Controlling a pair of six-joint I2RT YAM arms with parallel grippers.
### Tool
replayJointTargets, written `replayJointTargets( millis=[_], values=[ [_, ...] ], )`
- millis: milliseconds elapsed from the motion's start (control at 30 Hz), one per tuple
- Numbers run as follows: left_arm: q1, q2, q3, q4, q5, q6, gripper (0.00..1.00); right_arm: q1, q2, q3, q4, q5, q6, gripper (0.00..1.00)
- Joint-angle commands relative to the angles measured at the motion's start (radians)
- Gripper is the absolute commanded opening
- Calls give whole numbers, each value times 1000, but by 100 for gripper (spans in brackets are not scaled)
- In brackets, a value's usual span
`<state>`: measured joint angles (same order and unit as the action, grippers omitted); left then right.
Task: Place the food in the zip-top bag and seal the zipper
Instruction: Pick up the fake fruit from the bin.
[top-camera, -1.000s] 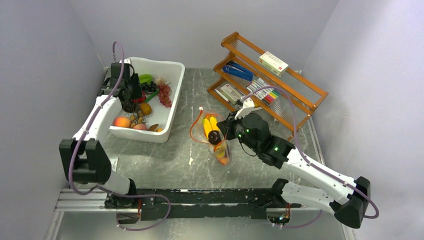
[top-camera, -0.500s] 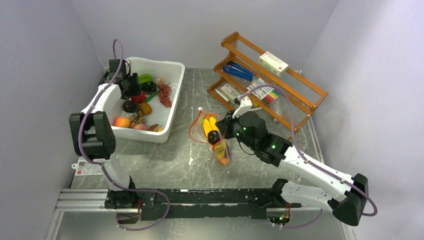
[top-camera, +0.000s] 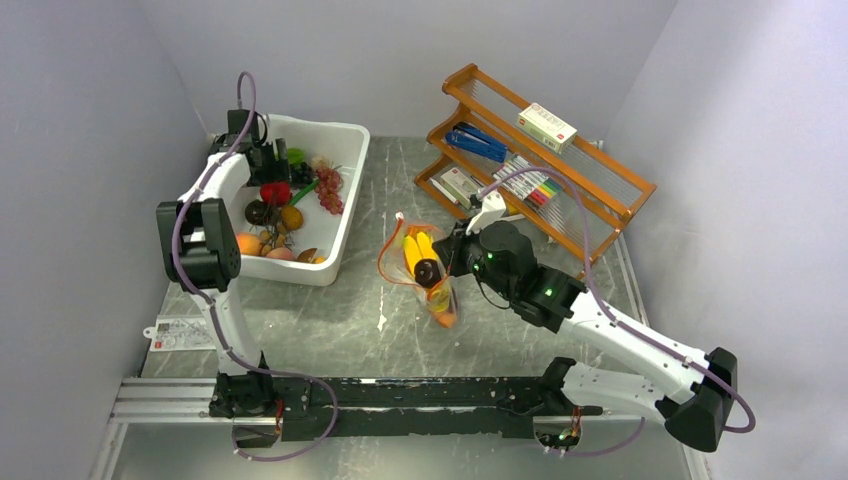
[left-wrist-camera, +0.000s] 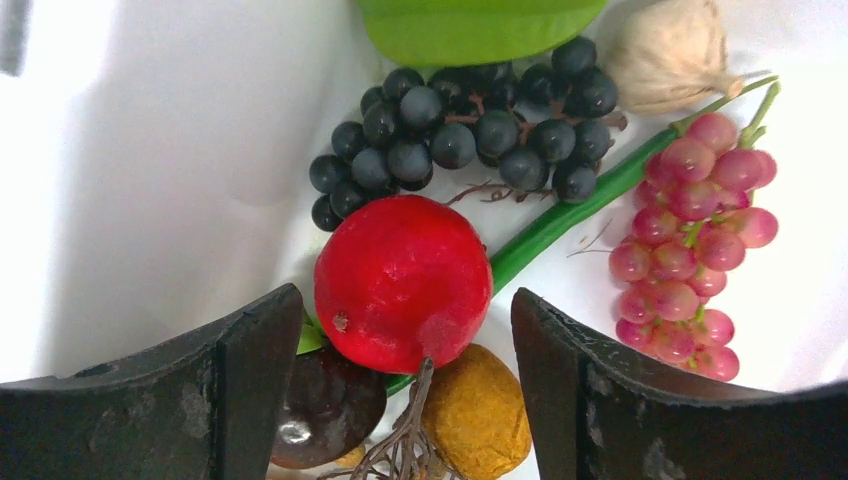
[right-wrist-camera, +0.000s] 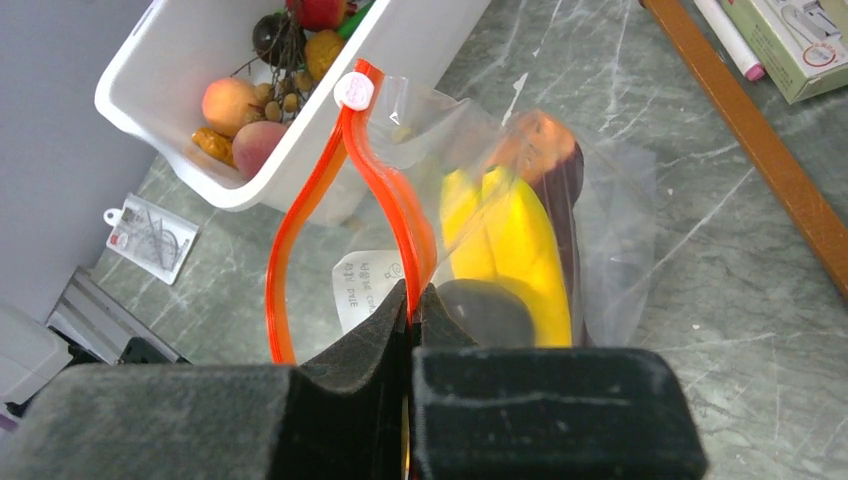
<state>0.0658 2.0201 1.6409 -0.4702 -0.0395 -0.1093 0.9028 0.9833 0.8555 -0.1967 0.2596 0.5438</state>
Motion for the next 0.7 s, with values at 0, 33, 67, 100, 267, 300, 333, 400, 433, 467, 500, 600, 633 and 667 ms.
replayJointTargets(
  millis=[0,33,67,100,267,300,333,400,433,467,500,600,633,667],
  values=[
    [6,37,20,-18,3,11,76,1,-18,57,15,32,-5,0],
    [6,46,19,-16,9,10,76,0,-18,56,15,33,-5,0],
    [6,59,25,-19,12,10,76,0,-18,55,19,34,-5,0],
    [6,71,34,-32,12,8,75,0,-17,53,23,34,-4,0],
    [6,96,40,-43,21,9,77,1,-9,55,23,29,7,0],
    [6,95,37,-36,22,11,77,0,-11,56,23,28,8,0],
    [6,99,37,-31,24,13,77,0,-12,55,25,27,10,0],
    [6,108,51,-37,35,16,75,0,-17,53,25,30,10,0],
    [6,110,57,-43,43,17,72,0,-18,53,24,31,11,0],
    [6,109,57,-43,51,17,68,1,-20,53,22,33,11,0],
    [6,105,55,-40,56,15,66,1,-23,51,21,32,13,0],
    [5,82,50,-42,66,10,63,0,-25,45,23,27,16,0],
    [5,72,49,-44,67,8,62,1,-26,46,23,26,16,0],
    [5,59,47,-46,70,7,61,0,-25,46,21,26,16,0]
  ],
)
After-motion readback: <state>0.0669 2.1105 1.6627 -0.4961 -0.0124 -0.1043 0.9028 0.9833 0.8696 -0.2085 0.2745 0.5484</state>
